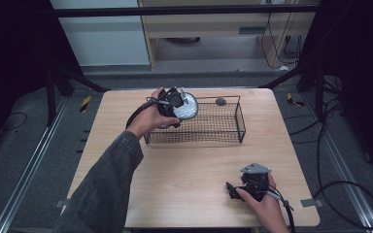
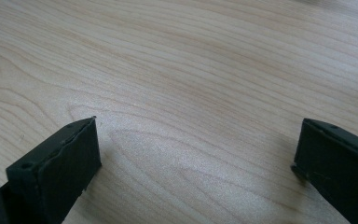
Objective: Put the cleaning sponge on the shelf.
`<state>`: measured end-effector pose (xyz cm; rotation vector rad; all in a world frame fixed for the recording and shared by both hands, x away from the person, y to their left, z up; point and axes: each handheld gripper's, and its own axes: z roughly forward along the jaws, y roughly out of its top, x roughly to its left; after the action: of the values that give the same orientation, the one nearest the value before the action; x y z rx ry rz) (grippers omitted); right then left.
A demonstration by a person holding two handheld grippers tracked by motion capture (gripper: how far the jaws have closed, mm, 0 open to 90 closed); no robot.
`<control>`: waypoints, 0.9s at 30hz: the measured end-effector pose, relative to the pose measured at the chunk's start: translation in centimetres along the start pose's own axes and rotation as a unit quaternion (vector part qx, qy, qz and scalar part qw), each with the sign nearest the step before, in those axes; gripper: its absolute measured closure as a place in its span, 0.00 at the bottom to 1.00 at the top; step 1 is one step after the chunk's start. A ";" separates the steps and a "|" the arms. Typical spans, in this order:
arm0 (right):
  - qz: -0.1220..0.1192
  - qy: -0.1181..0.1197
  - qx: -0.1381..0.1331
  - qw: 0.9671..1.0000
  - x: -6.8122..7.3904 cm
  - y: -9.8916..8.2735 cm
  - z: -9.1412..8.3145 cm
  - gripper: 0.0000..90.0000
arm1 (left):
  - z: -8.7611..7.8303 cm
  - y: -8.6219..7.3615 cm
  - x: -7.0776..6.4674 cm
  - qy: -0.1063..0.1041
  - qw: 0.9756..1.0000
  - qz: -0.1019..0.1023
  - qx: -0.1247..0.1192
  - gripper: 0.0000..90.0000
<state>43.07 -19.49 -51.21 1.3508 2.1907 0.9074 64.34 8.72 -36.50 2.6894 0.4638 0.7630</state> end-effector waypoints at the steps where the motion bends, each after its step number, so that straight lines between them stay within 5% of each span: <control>1: 0.001 0.000 0.000 1.000 0.0 0.0 0.0 0.00 | 0.0 0.0 0.1 -0.004 1.000 -0.006 -0.002 0.05; 9: 0.001 0.000 0.000 1.000 0.0 0.0 0.0 0.00 | -0.3 -0.3 0.3 -0.018 0.999 -0.034 -0.009 0.04; 27: 0.001 0.000 0.000 1.000 0.0 0.0 0.0 0.00 | -1.3 -0.5 0.0 -0.022 0.999 -0.032 -0.023 0.07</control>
<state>43.06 -19.48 -51.21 1.3522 2.1905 0.9075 63.51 9.43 -35.69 2.6293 0.5133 0.6881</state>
